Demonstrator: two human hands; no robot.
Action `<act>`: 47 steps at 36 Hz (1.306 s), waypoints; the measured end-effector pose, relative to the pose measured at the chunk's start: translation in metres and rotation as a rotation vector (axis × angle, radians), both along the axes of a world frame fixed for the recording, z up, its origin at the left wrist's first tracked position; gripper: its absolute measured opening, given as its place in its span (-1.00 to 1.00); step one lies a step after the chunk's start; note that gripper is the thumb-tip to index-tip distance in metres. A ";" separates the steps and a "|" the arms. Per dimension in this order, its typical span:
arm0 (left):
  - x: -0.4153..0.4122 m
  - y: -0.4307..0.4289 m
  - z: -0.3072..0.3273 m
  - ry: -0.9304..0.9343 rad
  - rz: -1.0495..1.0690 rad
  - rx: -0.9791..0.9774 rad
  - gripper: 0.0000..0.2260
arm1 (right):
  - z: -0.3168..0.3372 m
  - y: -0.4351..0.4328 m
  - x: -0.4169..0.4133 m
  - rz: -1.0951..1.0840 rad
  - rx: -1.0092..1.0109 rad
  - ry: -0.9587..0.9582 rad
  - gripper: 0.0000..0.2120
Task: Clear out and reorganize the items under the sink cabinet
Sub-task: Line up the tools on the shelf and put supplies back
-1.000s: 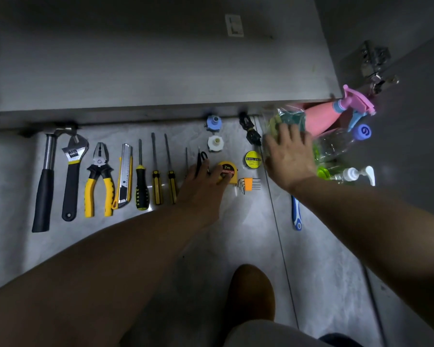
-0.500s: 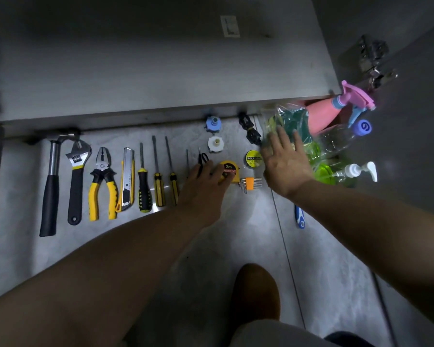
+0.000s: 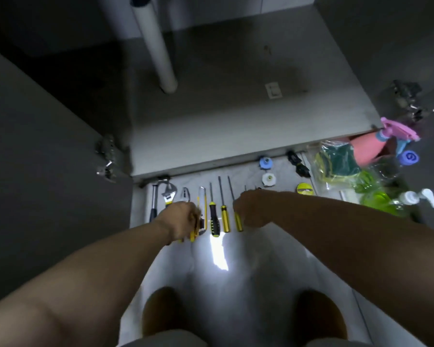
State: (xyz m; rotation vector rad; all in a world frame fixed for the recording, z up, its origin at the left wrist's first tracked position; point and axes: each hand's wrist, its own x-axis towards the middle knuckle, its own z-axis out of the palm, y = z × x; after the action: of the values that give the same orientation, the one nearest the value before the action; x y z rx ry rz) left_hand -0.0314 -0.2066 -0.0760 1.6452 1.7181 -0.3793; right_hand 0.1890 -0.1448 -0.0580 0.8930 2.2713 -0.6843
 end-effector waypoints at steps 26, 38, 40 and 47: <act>-0.072 -0.026 -0.085 0.120 0.752 -0.077 -0.57 | -0.058 -0.031 -0.066 -0.284 -0.138 0.148 -0.77; -0.068 -0.020 0.001 -0.312 0.975 -0.508 -0.85 | 0.024 -0.037 -0.066 -0.249 -0.174 0.118 -0.71; -0.066 -0.020 0.026 -0.353 0.950 -0.535 -0.84 | 0.047 -0.036 -0.064 -0.310 -0.170 0.110 -0.72; -0.030 -0.015 0.131 -0.647 0.758 -0.447 -0.81 | 0.122 -0.037 -0.044 -0.708 -0.297 0.322 -0.60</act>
State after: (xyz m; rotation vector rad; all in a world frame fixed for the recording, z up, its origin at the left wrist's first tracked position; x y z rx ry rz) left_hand -0.0610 -0.2216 0.0550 0.6106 1.4650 0.1295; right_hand 0.1449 -0.1822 0.0640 1.5319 1.9996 -1.5208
